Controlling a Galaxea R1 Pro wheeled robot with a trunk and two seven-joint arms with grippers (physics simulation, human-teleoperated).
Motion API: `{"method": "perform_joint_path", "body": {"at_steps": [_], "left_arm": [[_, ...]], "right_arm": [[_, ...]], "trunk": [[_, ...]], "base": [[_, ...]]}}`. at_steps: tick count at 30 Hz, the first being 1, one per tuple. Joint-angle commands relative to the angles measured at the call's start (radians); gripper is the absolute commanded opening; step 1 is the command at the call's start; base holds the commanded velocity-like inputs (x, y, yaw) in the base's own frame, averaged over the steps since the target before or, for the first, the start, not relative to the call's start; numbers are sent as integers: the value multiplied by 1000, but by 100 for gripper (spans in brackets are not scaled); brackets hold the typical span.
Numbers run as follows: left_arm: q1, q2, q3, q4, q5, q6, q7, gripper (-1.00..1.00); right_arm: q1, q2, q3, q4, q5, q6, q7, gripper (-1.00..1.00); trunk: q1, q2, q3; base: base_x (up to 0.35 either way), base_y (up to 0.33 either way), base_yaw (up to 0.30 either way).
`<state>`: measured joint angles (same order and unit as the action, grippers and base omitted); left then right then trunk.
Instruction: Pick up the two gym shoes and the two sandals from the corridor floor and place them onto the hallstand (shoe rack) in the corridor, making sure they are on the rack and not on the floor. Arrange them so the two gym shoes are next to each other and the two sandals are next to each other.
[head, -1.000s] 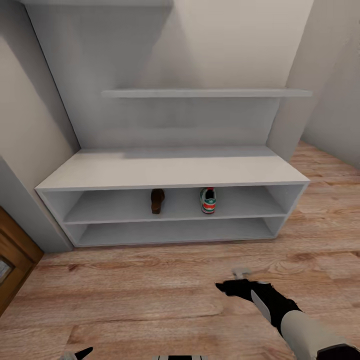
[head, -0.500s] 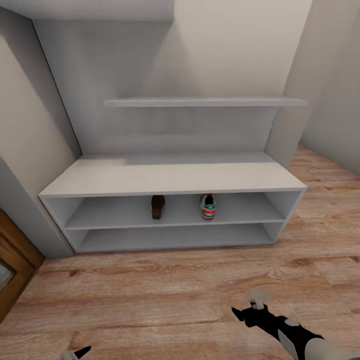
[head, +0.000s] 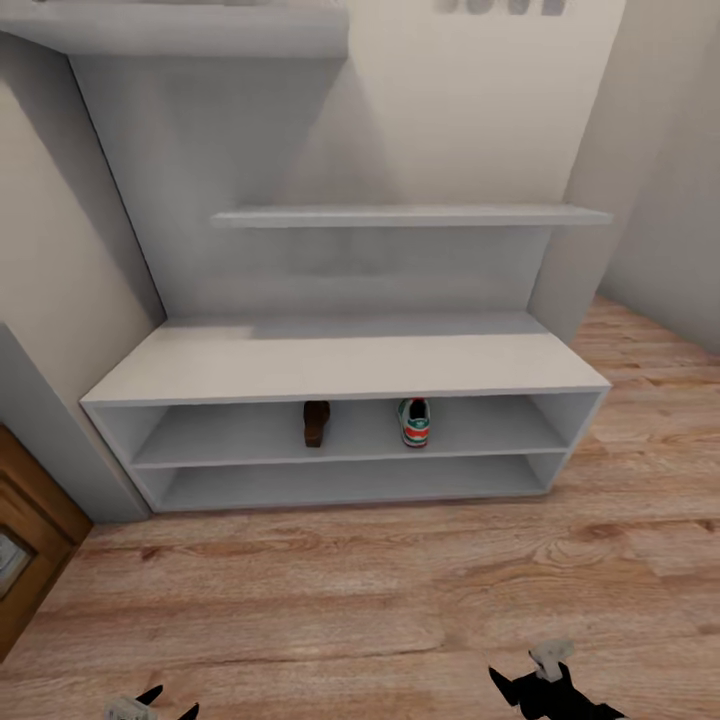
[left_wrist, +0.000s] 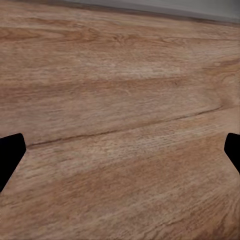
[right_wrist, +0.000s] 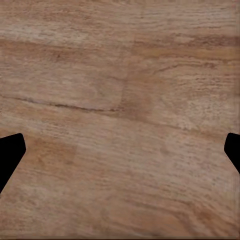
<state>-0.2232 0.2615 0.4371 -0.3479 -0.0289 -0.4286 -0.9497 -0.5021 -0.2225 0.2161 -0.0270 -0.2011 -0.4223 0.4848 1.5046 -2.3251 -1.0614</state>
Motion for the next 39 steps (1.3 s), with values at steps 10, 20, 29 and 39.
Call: {"method": "perform_joint_path", "body": {"at_steps": [10,20,29,39], "left_arm": [[-1,-3,9,3,-5,-5,29,100],[-1,-4,9,3,-5,-6,31,100],[-1,-4,9,3,-5,-5,31,100],[-1,-5,9,3,-6,-5,51,100]], "right_arm": [[38,0,6,1,-12,-13,0,100],[42,2,6,1,-12,-13,-14,100],[42,3,5,0,-12,-13,-52,100],[42,1,-36,0,-12,-12,-89,100]], "trunk": [[-39,70,31],[-46,84,37],[-46,84,37],[-46,84,44]], "base": [[0,0,0],[0,0,0],[0,0,-13],[0,0,-207]]}}
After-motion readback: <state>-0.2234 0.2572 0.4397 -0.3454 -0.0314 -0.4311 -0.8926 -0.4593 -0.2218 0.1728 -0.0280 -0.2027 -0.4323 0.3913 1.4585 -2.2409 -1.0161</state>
